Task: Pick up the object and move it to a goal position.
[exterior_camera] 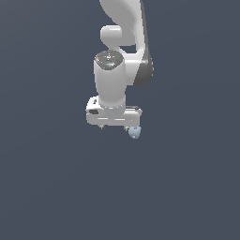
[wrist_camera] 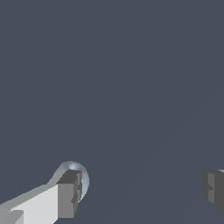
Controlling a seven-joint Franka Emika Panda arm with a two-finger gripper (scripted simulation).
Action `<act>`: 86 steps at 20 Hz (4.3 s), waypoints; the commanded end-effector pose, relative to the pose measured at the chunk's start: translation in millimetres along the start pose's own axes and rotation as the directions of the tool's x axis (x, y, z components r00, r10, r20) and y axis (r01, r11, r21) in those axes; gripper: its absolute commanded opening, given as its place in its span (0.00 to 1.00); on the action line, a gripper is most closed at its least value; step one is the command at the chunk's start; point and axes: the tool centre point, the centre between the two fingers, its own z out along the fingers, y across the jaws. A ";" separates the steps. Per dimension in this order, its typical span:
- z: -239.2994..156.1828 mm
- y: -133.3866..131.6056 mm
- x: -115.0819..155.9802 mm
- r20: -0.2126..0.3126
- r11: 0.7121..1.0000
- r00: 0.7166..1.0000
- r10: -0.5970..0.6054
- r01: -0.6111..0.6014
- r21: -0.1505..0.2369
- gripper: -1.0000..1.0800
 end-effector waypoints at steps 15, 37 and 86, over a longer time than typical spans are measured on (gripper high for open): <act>60.3 -67.4 -54.0 0.016 0.982 0.982 0.190 -0.190 -0.008 0.96; 96.7 -97.2 -89.8 0.023 0.958 0.958 0.287 -0.286 -0.016 0.96; -20.3 -67.2 -41.2 0.023 0.957 0.957 0.289 -0.289 -0.015 0.00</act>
